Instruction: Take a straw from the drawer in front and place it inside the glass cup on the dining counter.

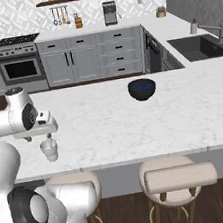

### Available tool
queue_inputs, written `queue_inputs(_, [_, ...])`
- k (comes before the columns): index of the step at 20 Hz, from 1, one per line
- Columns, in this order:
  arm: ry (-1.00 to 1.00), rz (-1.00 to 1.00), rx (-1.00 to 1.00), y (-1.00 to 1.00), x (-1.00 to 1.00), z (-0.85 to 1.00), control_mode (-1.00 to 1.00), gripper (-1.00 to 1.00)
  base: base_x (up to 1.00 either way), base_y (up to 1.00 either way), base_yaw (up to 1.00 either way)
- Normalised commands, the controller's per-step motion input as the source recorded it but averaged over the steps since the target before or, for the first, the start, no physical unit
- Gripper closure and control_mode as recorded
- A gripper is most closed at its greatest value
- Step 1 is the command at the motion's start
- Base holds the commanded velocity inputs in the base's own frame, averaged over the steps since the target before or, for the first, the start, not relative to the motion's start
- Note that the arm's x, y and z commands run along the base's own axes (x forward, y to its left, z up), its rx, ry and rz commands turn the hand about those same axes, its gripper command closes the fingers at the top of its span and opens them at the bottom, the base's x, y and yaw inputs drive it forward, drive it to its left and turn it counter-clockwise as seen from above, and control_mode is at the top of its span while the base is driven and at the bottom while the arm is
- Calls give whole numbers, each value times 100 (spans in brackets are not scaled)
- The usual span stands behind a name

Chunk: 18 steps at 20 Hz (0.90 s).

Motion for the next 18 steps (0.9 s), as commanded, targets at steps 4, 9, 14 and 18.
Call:
queue_inputs(4, [-16, 2, 7, 0, -82, 64, -100, -100, 0, 0, 0])
queue_inputs(9, [-13, 0, 0, -5, -90, 80, -100, -100, 0, 0, 0])
queue_inputs(14, [5, 0, 0, -17, -76, 73, -100, -100, 0, 0, 0])
queue_inputs(18, [19, -1, 2, -25, -66, 62, -100, -100, 0, 0, 0])
